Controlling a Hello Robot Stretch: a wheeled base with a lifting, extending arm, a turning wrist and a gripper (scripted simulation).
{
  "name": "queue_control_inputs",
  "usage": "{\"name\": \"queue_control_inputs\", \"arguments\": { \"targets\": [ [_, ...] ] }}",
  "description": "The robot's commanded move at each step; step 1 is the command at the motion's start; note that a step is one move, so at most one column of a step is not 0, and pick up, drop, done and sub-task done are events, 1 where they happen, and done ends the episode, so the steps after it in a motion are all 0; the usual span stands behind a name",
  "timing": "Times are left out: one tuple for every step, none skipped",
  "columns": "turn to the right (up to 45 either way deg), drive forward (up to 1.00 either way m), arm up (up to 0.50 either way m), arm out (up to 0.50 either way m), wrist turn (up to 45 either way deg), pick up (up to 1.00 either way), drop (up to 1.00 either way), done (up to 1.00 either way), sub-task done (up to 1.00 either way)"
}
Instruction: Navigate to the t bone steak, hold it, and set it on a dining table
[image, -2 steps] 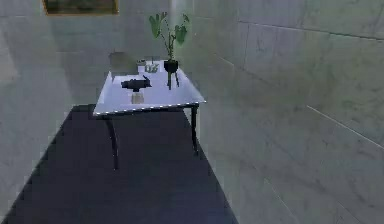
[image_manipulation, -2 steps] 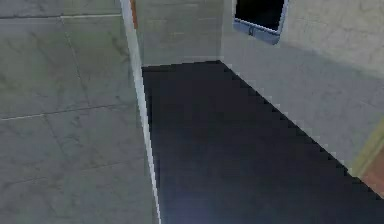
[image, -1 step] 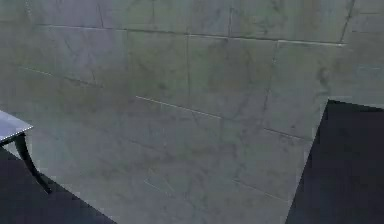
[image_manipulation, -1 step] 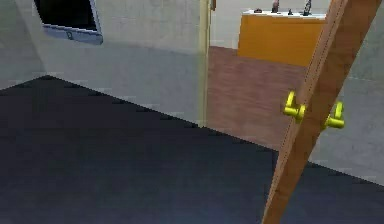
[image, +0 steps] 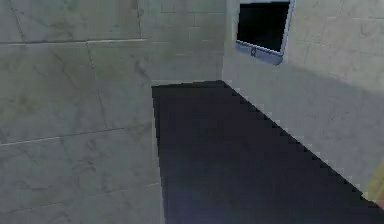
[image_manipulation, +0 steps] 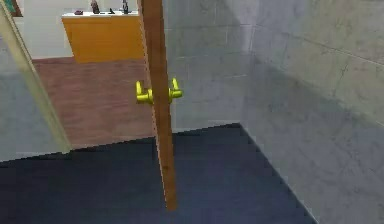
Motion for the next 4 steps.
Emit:
{"name": "queue_control_inputs", "arguments": {
  "targets": [
    [36.0,0.0,0.0,0.0,0.0,0.0,0.0,0.0,0.0],
    [0.0,0.75,0.0,0.0,0.0,0.0,0.0,0.0,0.0],
    [39.0,0.0,0.0,0.0,0.0,0.0,0.0,0.0,0.0],
    [0.0,0.75,0.0,0.0,0.0,0.0,0.0,0.0,0.0]
  ]
}}
